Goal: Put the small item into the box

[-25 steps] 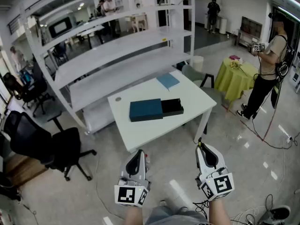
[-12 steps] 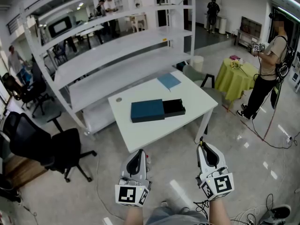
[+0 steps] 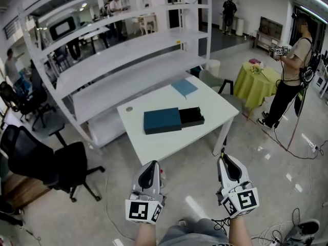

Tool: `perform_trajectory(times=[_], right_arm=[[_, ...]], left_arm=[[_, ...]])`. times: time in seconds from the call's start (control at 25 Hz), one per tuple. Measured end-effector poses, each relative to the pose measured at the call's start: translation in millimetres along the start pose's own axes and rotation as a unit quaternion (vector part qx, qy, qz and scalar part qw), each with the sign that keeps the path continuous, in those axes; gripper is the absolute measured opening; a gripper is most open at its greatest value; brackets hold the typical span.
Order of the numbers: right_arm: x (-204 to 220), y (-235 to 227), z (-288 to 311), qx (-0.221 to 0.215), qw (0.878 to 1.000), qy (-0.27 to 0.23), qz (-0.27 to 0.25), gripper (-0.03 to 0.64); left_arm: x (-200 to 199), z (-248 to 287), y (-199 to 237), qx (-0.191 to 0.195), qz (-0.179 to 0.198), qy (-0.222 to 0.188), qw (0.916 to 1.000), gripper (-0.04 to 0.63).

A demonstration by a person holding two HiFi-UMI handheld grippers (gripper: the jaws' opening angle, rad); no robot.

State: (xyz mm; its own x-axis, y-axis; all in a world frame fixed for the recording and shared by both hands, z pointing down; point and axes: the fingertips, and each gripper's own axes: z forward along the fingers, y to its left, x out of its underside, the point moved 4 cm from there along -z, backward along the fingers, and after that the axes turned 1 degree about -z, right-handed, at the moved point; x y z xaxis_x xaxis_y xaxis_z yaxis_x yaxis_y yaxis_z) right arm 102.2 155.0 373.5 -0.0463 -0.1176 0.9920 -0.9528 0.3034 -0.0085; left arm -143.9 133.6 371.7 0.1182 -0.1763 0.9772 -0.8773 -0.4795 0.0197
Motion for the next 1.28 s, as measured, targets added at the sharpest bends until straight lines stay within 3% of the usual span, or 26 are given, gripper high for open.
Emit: perform_trajectory(times=[0.4,1.28], right_arm=[[4,-9,14,0.011,1.000,0.002,-0.001,0.057],[4,-92,152,-0.044,0.999,-0.013,0.012,0.057]], left_arm=[[6,21,4,0.016,-0.006,0.001,0.9999,0.018],[12,153,33,-0.024,0.015,-0.016,0.9995,0.018]])
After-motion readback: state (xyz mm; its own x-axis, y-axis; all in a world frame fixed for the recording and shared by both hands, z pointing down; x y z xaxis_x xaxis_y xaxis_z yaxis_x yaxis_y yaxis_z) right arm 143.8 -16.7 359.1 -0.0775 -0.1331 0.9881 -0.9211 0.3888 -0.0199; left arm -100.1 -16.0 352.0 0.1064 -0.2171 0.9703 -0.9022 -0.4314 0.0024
